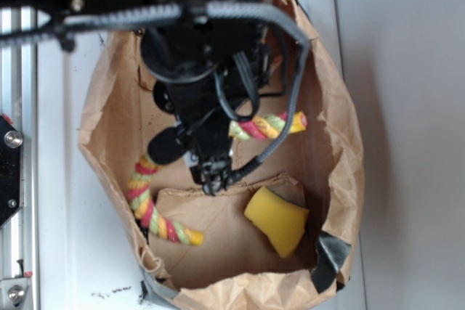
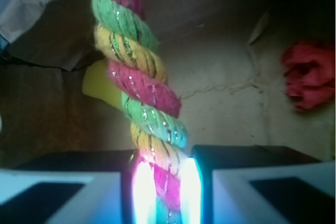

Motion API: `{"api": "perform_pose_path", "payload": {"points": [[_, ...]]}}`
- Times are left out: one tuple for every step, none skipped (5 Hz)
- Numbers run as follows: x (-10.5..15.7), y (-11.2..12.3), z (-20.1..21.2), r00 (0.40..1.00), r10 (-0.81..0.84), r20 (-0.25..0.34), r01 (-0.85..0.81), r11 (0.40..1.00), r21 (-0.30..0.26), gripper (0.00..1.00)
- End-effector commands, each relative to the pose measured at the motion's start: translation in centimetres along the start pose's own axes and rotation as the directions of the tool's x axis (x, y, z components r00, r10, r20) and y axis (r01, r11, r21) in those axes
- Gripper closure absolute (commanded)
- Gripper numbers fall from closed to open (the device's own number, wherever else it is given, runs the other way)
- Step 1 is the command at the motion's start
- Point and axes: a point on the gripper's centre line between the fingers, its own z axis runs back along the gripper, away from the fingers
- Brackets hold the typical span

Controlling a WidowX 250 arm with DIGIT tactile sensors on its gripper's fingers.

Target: Grab the multicolored rope.

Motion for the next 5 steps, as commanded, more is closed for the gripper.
{"api": "perform_pose_path", "payload": {"points": [[2.5, -0.3, 4.9, 1.0, 0.003, 0.021, -0.005, 0.994, 0.107, 1.0], [2.5, -1.1, 5.0, 0.999, -0.02, 0.038, 0.014, 0.988, 0.154, 1.0], [2.0, -2.9, 4.5, 0.995, -0.1, 0.012, 0.097, 0.986, 0.132, 1.0], [1.9, -3.4, 4.4, 0.994, -0.11, 0.013, 0.108, 0.987, 0.123, 1.0], [1.9, -3.5, 4.2, 0.994, -0.106, 0.017, 0.104, 0.988, 0.111, 1.0]]}}
